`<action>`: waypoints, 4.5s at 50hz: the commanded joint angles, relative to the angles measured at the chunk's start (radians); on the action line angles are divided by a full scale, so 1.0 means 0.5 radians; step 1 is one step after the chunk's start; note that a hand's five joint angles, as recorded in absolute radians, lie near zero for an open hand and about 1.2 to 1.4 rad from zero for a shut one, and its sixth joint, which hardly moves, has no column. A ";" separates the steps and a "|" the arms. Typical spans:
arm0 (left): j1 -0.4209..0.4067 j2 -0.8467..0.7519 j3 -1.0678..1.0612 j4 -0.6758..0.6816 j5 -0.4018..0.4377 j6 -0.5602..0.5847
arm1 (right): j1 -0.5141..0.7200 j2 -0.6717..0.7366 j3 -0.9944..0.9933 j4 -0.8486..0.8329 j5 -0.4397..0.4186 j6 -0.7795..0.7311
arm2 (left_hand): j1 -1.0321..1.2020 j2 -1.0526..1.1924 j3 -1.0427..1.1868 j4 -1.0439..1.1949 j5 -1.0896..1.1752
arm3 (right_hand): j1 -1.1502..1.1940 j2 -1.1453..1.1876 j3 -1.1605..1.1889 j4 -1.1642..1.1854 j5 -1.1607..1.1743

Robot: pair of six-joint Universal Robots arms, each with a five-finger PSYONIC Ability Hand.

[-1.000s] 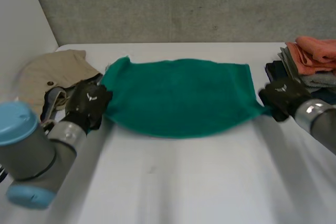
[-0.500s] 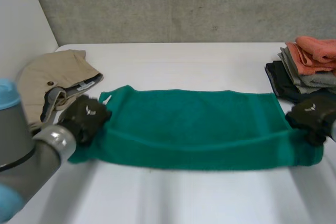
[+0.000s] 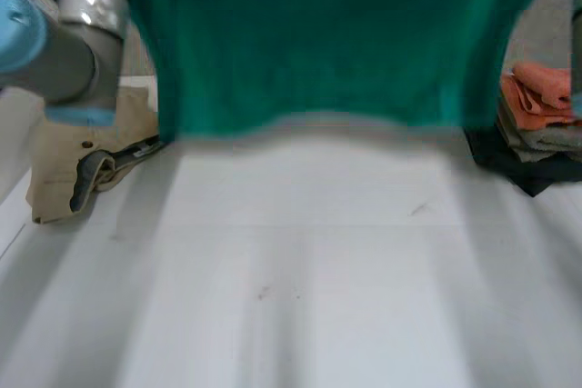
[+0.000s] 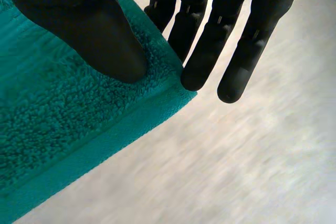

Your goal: Fold the laundry.

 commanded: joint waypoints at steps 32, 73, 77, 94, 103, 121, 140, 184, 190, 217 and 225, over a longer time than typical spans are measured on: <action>0.247 0.331 -2.124 -0.046 0.304 -0.038 | -0.217 -0.067 1.386 0.732 -0.535 -0.056 | 0.248 0.171 0.179 0.161 0.224 | 0.564 0.446 0.388 0.396 0.391; 0.548 1.211 -2.367 -1.189 0.390 0.018 | -0.318 -0.419 1.373 1.767 -0.504 -0.659 | 0.474 0.397 0.405 0.387 0.450 | 0.564 0.446 0.388 0.396 0.391; 0.560 1.472 -2.409 -1.836 0.394 0.133 | -0.435 -0.588 1.450 2.262 -0.495 -0.985 | 0.474 0.397 0.405 0.387 0.450 | 0.564 0.446 0.388 0.396 0.391; 0.478 1.081 -2.110 -1.311 0.357 0.313 | -0.644 -0.439 1.417 1.807 -0.664 -0.824 | 0.474 0.397 0.405 0.387 0.450 | 0.564 0.446 0.388 0.396 0.391; 0.257 0.442 -1.438 -1.046 0.130 0.165 | -0.355 -0.024 1.042 1.379 -0.339 -0.578 | 0.474 0.397 0.405 0.387 0.450 | 0.564 0.446 0.388 0.396 0.391; 0.036 -0.396 -0.360 -0.982 -0.165 0.153 | -0.147 0.556 0.429 0.772 -0.099 -0.550 | 0.474 0.397 0.405 0.387 0.450 | 0.564 0.446 0.388 0.396 0.391; -0.130 0.033 -0.863 -0.887 -0.165 0.052 | -0.107 0.139 0.821 1.139 -0.108 -0.246 | -1.969 -2.046 -2.038 -2.057 -1.994 | -1.880 -1.997 -2.055 -2.047 -2.053; -0.108 0.598 -1.664 -0.571 -0.137 -0.231 | -1.156 -0.153 1.220 1.035 -0.547 -0.858 | -1.969 -2.046 -2.038 -2.057 -1.994 | 0.564 0.446 0.388 0.396 0.391; -0.096 0.684 -1.741 -0.571 -0.134 -0.231 | -1.040 -0.165 1.146 1.042 -0.572 -1.111 | -1.969 -2.046 -2.038 -2.057 -1.994 | 0.564 0.446 0.388 0.396 0.391; -0.118 0.794 -1.870 -0.568 -0.137 -0.243 | 1.151 0.651 0.686 0.664 -0.832 -1.136 | -1.969 -2.046 -2.038 -2.057 -1.994 | 0.564 0.446 0.388 0.396 0.391; -0.157 0.791 -1.818 -0.565 -0.137 -0.243 | 1.105 0.400 0.796 0.683 -0.553 -0.805 | -1.969 -2.046 -2.038 -2.057 -1.994 | -1.880 -1.997 -2.055 -2.047 -2.053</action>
